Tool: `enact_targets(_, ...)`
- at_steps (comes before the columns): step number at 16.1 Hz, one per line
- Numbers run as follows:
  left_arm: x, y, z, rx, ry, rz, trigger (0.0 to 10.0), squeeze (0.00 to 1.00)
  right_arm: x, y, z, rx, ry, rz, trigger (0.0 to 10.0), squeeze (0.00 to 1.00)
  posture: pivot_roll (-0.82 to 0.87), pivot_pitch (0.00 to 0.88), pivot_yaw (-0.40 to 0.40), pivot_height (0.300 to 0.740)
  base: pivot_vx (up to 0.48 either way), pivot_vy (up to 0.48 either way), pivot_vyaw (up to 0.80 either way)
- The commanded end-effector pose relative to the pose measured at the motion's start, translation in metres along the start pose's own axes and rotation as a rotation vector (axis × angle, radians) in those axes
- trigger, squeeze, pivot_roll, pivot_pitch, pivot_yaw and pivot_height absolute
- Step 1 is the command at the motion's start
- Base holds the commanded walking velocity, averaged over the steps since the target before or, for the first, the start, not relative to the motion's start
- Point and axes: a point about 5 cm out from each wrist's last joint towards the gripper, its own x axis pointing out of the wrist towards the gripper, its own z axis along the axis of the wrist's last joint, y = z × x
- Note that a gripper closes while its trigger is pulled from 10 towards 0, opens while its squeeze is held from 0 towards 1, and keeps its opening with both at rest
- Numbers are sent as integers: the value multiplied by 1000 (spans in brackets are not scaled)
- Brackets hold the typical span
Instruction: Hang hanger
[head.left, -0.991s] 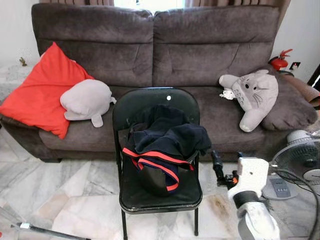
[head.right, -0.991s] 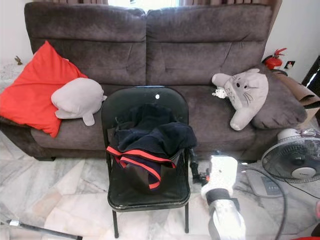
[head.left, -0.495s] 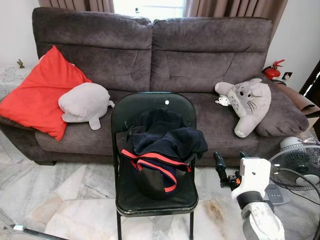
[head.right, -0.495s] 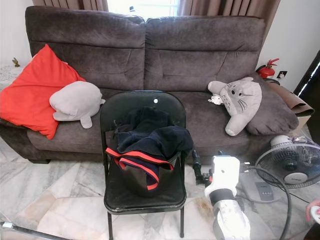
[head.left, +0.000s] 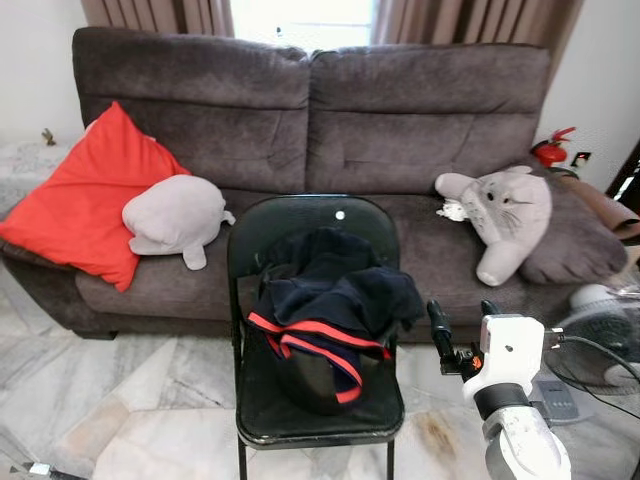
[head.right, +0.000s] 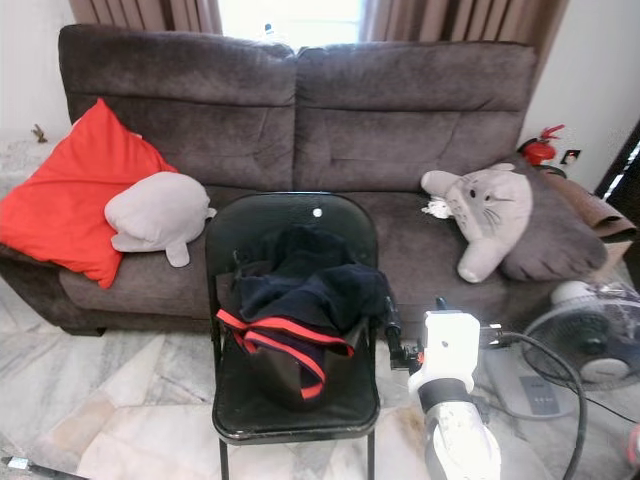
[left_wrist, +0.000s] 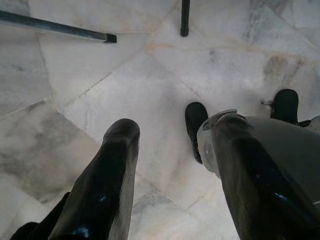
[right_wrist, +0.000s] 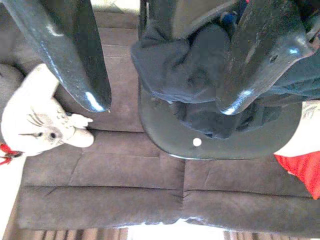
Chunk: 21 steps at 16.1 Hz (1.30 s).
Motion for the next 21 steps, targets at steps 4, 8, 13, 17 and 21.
enact_targets(4, -1, 4, -4, 20, 24, 4, 10000, 0, 4, 6, 8, -8, -36, 25, 10000, 0, -74, 0, 2, 740, 221, 0, 230)
enact_targets(8, -1, 4, -2, 15, 18, 1, 10000, 0, 3, 5, 6, 5, -21, 17, 10000, 0, -73, 0, -5, 740, 0, 0, 119)
enact_targets(13, 0, 4, 1, 27, 20, -5, 10000, 0, -1, -4, -8, -109, 85, 5, 10000, 0, -80, 12, -4, 740, 0, 0, 0)
enact_targets(17, 0, 4, 2, 51, 34, -16, 10000, 0, -8, -16, -32, -217, 261, -41, 10000, 1000, -84, 21, -1, 740, 0, 0, 0)
enact_targets(21, 0, 5, 4, 61, 33, -22, 10000, 0, -5, -10, -41, -263, 317, 63, 10000, 0, -78, 27, -1, 740, 0, 0, 0)
